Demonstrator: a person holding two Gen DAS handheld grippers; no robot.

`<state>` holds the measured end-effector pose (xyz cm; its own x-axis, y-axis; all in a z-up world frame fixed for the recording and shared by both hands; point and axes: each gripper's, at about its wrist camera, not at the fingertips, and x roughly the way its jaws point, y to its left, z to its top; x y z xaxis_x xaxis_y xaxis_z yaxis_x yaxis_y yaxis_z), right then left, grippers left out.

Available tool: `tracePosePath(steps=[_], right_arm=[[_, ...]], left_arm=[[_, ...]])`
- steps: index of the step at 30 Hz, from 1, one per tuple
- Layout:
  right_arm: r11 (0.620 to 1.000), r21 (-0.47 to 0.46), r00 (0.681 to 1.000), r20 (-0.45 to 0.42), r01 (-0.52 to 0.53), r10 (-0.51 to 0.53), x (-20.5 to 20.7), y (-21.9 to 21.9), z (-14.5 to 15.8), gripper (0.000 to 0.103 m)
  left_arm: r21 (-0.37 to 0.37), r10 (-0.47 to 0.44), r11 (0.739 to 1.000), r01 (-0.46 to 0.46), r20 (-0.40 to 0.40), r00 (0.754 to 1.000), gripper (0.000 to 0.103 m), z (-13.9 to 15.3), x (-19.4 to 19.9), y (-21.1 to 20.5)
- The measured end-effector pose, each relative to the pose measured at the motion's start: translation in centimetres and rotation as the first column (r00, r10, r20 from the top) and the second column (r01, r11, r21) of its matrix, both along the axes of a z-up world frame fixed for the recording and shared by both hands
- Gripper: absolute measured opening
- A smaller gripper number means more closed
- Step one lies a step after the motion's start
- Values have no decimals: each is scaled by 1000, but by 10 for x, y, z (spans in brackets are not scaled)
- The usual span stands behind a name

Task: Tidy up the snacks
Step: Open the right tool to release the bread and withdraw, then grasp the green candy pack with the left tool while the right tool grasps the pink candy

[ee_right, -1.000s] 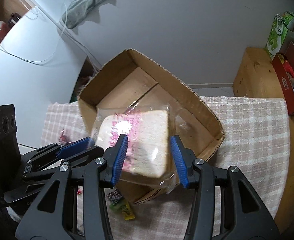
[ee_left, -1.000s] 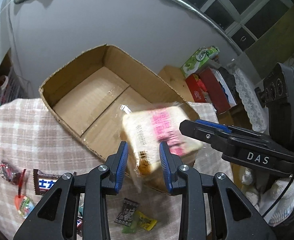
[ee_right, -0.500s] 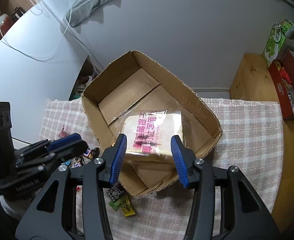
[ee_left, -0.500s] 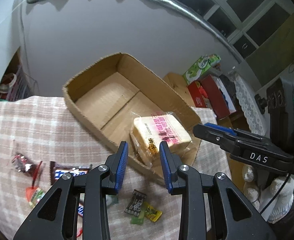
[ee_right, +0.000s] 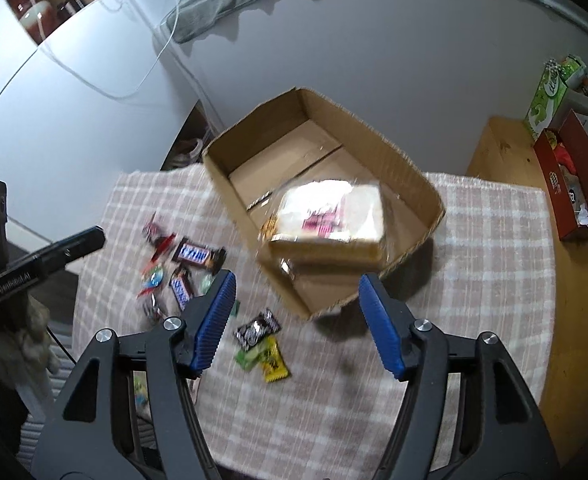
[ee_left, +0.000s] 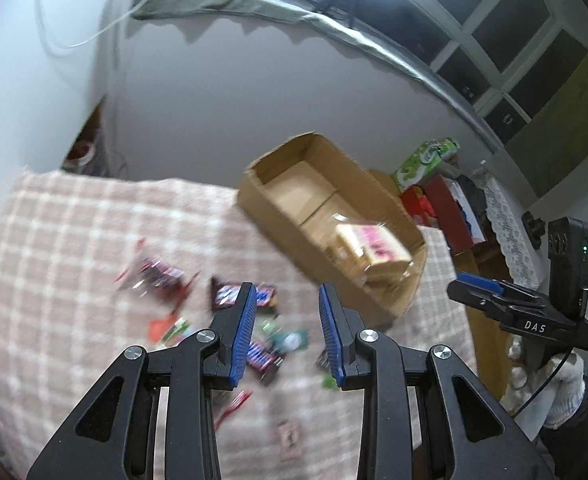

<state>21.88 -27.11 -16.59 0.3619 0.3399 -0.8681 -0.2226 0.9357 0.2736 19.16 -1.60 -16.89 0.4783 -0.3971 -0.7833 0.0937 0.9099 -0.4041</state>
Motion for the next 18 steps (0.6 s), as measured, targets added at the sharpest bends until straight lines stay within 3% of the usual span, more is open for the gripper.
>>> tracePosePath(steps=[9, 18], right_arm=[[998, -4, 997, -50, -57, 57, -50, 23, -19, 67], [982, -26, 974, -132, -189, 184, -90, 78, -52, 67]], left_arm=[[-9, 97, 995, -98, -94, 991, 32, -23, -73, 42], [-22, 125, 991, -135, -241, 962, 32, -70, -137, 45]])
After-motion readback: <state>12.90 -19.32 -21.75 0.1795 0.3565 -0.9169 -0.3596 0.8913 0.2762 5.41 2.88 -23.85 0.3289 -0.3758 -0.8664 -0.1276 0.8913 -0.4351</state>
